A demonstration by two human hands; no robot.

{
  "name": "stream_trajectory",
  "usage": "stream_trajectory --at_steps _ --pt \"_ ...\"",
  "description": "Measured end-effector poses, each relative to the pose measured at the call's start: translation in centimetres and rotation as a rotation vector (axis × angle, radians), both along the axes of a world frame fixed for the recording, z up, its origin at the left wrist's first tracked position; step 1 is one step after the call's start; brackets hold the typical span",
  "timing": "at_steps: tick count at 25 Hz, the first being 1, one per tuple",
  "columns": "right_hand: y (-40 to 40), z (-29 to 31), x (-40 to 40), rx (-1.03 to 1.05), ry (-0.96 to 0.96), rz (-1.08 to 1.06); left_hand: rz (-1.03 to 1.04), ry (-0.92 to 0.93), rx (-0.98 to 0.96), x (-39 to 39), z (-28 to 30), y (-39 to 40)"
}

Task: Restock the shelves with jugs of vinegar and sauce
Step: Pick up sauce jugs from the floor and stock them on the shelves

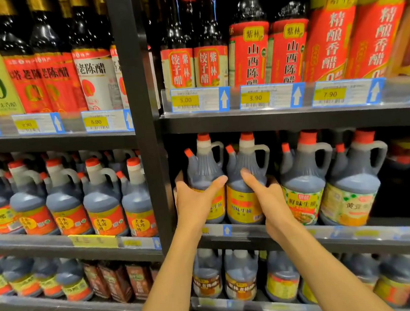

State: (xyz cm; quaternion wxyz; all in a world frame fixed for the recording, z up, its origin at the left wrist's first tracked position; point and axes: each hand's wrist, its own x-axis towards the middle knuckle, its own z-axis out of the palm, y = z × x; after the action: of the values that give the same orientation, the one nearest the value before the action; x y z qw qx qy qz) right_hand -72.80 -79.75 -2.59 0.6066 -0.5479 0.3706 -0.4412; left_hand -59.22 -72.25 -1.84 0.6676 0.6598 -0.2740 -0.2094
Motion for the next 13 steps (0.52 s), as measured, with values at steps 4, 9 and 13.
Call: stream_trajectory --at_steps 4,9,13 --pt "1.5 -0.6 0.4 -0.145 0.07 -0.103 0.124 -0.142 0.111 -1.2 -0.8 -0.3" --pt "0.9 -0.9 1.5 -0.234 0.139 -0.206 0.166 -0.159 0.011 -0.6 -1.1 -0.4" --pt "-1.3 -1.2 2.8 -0.256 0.18 -0.257 0.111 -0.178 -0.048 1.4 -1.6 -1.1"
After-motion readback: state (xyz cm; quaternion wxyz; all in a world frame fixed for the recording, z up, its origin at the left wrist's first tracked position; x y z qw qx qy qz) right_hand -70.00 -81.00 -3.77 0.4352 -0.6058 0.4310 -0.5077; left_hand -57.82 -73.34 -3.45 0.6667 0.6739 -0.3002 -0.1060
